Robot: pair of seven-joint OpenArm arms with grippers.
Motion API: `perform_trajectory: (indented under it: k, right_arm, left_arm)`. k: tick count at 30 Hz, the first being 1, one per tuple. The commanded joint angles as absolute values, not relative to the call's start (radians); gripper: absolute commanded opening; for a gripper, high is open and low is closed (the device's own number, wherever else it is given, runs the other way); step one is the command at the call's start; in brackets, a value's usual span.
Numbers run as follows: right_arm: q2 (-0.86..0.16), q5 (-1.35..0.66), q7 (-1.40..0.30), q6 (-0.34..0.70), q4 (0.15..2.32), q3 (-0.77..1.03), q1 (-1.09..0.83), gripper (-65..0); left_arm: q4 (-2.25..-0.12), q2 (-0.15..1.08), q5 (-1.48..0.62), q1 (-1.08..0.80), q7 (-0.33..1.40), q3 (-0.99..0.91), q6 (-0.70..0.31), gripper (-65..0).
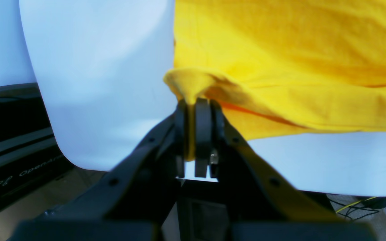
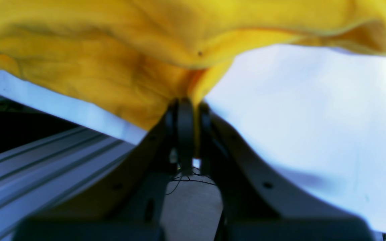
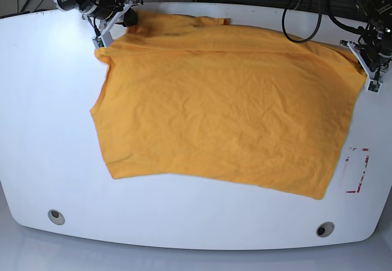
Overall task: Layout the t-shirt on the table in an organized manner, then fold the t-shirt properly
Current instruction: 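Lift the shirt edge with both grippers and fold it over the shirt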
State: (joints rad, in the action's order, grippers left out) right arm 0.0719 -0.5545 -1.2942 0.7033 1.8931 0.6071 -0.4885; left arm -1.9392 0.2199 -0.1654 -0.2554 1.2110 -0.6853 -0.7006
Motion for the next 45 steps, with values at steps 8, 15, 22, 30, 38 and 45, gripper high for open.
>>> perform_trajectory:
  k: [8,15,22,30,38,45]
  right_arm:
    - [0.076,-0.524,-1.336,0.698,2.015,0.608,-0.556,-65.0]
    - [0.076,-0.526,-1.336,0.698,2.025,0.638,-0.604,-65.0]
    - [0.070,-0.602,-1.336,0.698,2.023,0.716,-0.622,-65.0]
    - [0.016,-0.786,-1.340,0.698,2.023,0.759,-0.622,-65.0]
    - [0.010,-0.911,-1.340,0.698,2.023,0.757,-0.608,-65.0]
    - [-0.012,-1.015,-1.340,0.698,2.022,0.757,-0.568,-65.0]
  left_arm:
    - [-1.957,0.236,-0.168,-0.252,1.199,-0.691,-0.698,-65.0]
    - [-1.962,0.240,-0.171,-0.257,1.199,-0.696,-0.698,-65.0]
    - [-1.962,0.260,-0.168,-0.292,1.199,-0.711,-0.698,-65.0]
    - [-1.963,0.259,-0.171,-0.289,1.199,-0.704,-0.698,-65.0]
    - [-1.963,0.255,-0.168,-0.189,1.199,-0.702,-0.698,-65.0]
    - [-1.960,0.255,-0.165,-0.111,1.199,-0.704,-0.698,-65.0]
